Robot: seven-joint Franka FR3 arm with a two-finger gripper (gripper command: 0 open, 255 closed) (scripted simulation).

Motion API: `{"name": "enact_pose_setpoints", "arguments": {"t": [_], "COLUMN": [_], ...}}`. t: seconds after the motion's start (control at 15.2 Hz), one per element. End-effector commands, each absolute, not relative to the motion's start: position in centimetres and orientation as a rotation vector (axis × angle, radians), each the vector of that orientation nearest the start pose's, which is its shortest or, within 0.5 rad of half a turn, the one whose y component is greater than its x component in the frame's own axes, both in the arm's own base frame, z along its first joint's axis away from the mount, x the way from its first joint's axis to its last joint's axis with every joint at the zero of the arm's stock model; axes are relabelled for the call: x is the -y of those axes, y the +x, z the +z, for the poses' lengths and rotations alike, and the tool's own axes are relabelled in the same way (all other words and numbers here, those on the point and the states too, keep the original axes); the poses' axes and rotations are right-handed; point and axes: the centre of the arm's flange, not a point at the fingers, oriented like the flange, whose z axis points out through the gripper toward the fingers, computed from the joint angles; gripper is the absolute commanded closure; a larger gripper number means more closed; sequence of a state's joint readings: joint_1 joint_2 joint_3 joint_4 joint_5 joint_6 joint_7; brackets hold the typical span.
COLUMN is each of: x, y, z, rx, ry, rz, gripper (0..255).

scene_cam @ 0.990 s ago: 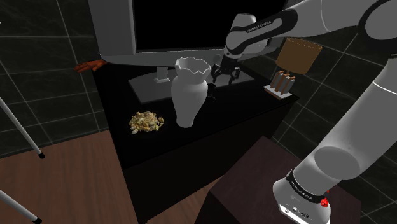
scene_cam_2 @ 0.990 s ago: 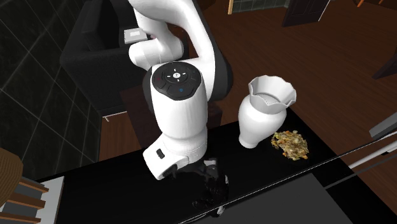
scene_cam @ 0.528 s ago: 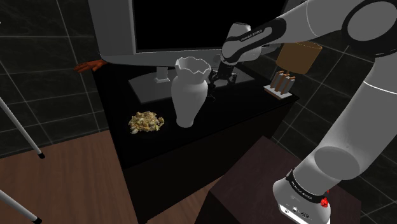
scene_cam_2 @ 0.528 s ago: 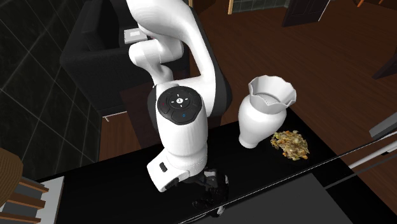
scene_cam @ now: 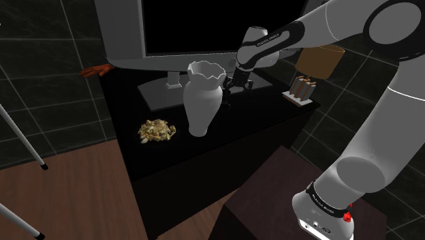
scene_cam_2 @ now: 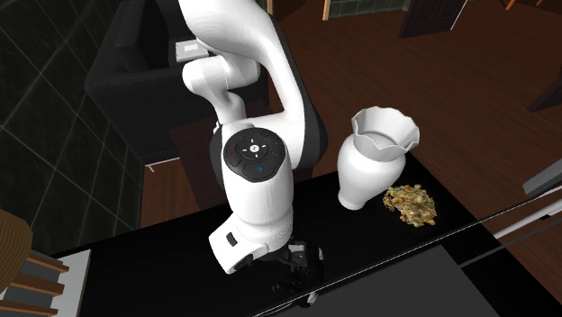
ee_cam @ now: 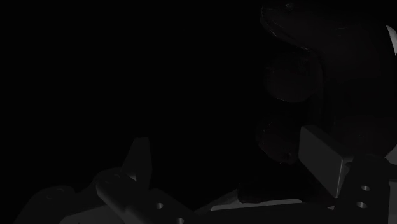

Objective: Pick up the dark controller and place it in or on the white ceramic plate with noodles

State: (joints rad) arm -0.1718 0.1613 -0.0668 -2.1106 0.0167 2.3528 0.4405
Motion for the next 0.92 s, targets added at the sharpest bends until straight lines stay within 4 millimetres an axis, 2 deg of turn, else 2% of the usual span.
{"name": "enact_pose_setpoints", "arguments": {"t": [0.0,0.07,0.66,0.73,0.86], "x": [13.5,13.5,13.5,13.5,11.0], "y": [55.9,55.9,55.9,55.9,57.7], "z": [34.8,34.8,34.8,34.8,35.7], "rx": [-1.057,-1.057,-1.057,-1.057,-1.128], "ry": [-2.945,-2.945,-2.945,-2.945,-2.958], "rz": [-0.126,-0.126,-0.126,-0.126,-0.109], "gripper": [0,255,255,0,0]}}
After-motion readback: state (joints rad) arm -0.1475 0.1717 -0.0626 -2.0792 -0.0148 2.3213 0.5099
